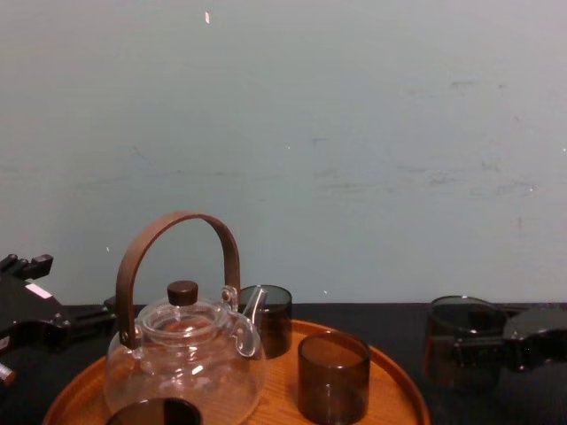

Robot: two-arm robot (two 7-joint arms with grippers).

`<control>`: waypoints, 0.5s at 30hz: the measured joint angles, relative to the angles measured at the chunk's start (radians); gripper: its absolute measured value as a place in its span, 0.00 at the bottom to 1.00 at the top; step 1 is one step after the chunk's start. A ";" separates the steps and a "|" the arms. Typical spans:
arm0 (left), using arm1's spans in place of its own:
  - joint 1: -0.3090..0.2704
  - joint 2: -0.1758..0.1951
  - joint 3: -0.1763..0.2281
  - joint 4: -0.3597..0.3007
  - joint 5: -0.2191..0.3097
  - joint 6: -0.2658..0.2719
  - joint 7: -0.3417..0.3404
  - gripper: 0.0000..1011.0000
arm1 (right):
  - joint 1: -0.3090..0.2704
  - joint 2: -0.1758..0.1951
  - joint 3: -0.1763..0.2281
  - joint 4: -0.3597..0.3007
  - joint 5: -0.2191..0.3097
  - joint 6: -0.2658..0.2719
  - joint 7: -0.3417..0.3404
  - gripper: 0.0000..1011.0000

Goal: Pick up the glass from the table and place it on the tray.

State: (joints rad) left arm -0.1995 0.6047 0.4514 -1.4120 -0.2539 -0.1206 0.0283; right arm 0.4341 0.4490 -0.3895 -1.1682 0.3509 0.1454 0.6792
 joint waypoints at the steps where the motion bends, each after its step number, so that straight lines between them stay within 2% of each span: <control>1: 0.000 0.000 0.000 0.000 0.000 0.000 0.000 0.99 | -0.003 0.004 -0.004 -0.007 0.001 0.001 0.003 0.90; 15: 0.000 0.000 0.000 0.000 0.000 0.000 0.000 0.99 | -0.033 0.051 -0.084 -0.109 0.015 0.001 0.063 0.90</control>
State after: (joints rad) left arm -0.1995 0.6047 0.4514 -1.4120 -0.2539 -0.1205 0.0282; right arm 0.4014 0.5005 -0.4736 -1.2771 0.3655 0.1466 0.7422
